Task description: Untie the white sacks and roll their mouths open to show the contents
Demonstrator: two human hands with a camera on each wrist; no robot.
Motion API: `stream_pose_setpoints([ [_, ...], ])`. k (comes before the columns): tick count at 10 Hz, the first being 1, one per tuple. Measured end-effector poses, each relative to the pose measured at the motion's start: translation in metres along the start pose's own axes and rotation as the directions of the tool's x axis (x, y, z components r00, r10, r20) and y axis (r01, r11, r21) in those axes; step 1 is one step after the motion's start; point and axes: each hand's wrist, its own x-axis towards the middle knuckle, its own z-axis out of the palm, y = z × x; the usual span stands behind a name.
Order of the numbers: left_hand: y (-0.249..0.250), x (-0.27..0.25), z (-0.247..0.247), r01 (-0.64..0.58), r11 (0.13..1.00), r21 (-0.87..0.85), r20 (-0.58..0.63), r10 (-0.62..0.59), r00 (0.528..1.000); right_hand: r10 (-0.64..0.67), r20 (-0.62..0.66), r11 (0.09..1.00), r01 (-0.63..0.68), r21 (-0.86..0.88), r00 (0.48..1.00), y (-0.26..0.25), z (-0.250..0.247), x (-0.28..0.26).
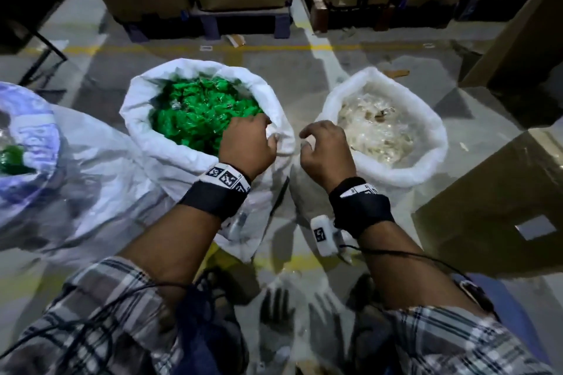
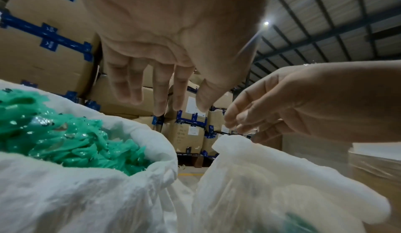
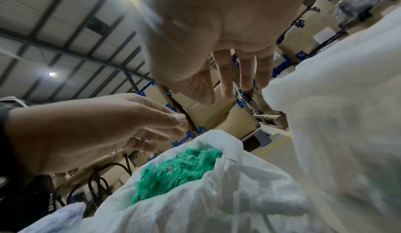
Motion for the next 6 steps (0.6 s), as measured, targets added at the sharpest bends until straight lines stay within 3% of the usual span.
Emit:
stream_pose_setpoints([
  [1,-0.013,0.024,0.017,0.005,1.0,0.027,-0.003,-0.005,1.0,-0.022,-0.003,0.997,0.022,0.075,1.0,0.004,0.029,0.033],
  [2,-0.021,0.033,0.025,0.052,0.999,0.013,0.008,-0.052,0.999,-0.088,0.096,0.992,0.078,0.101,0.992,0.01,0.035,0.053],
  [3,-0.019,0.04,0.016,0.108,0.994,0.024,0.161,-0.111,0.981,-0.116,0.225,0.993,0.109,0.044,0.967,0.012,0.012,0.063],
  [4,-0.004,0.068,-0.034,0.144,0.989,0.03,0.284,-0.147,0.948,-0.035,0.318,0.999,0.039,-0.008,0.947,-0.013,-0.039,0.089],
  [5,0.017,0.114,-0.124,0.115,0.991,0.074,0.3,-0.132,0.945,-0.03,0.322,0.999,0.035,-0.011,0.946,-0.063,-0.113,0.136],
  [6,0.048,0.177,-0.244,0.072,0.996,0.051,0.153,-0.079,0.985,-0.066,0.23,0.997,0.075,-0.03,0.971,-0.135,-0.201,0.2],
])
